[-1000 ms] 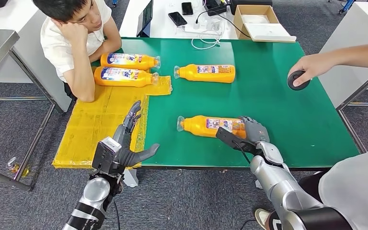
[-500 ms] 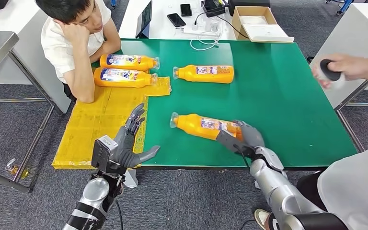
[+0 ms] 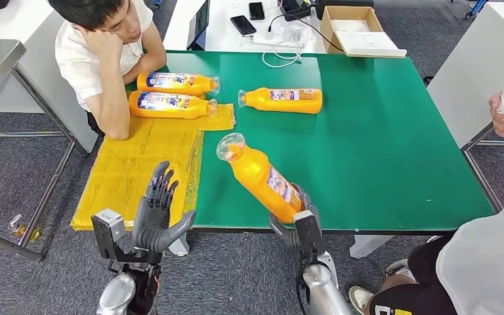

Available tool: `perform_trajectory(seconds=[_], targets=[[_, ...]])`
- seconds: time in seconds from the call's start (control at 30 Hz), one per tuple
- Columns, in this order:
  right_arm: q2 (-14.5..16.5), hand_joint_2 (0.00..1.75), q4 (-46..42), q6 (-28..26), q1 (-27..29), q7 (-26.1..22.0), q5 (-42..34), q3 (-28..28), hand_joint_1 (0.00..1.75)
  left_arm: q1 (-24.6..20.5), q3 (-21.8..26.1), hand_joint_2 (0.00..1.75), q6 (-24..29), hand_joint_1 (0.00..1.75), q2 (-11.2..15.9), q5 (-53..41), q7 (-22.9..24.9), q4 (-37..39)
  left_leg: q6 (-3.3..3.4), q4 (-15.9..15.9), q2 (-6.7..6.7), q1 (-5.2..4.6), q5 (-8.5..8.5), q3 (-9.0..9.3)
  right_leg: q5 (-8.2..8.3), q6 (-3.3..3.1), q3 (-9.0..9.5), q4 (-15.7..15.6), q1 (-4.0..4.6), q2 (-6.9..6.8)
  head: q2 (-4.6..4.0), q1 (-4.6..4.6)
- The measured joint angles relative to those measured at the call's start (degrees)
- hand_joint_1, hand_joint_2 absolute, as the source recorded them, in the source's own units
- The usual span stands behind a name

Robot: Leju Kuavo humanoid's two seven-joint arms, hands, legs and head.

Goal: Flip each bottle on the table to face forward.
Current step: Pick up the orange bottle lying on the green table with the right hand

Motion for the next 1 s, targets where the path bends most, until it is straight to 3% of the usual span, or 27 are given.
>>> perform_trajectory(seconds=[0.2,0.5,0.7,1.0], targets=[[1.60,1.75,-8.26,-3.71,6.27,-0.37,-3.15,3.41,1.75,1.90,1.24,1.75,0.12,0.00,0.02,-0.40,-0.83,-2.99,-0.01,0.00,-0.01,-0.05,-0.06,-0.04,-0.01,-0.01,-0.04,-0.03,-0.03,0.00,0.00,0.00],[1.89,1.75,-11.03,-5.21,7.37,-0.82,-5.69,5.48,1.75,2.14,1.86,1.75,-1.09,0.00,0.02,-0.32,-1.09,-4.12,-0.02,0.00,0.00,-0.04,-0.03,-0.02,0.00,-0.01,-0.04,-0.01,-0.02,0.00,0.00,0.00],[1.76,1.75,-11.06,-3.72,5.49,0.07,-5.37,9.19,1.75,0.52,0.39,1.75,-6.28,0.00,0.07,1.83,0.37,-3.21,-0.02,0.00,0.01,-0.04,-0.03,-0.03,0.00,-0.01,-0.05,-0.01,-0.02,0.01,0.00,0.00],[1.47,1.75,-7.42,0.64,-1.07,2.43,-0.49,16.78,1.75,-2.58,-4.47,1.75,-12.55,0.00,1.10,-5.41,-3.56,0.39,-0.02,0.00,0.00,-0.04,0.00,-0.02,0.02,0.00,-0.05,0.00,-0.02,0.00,0.00,0.01]])
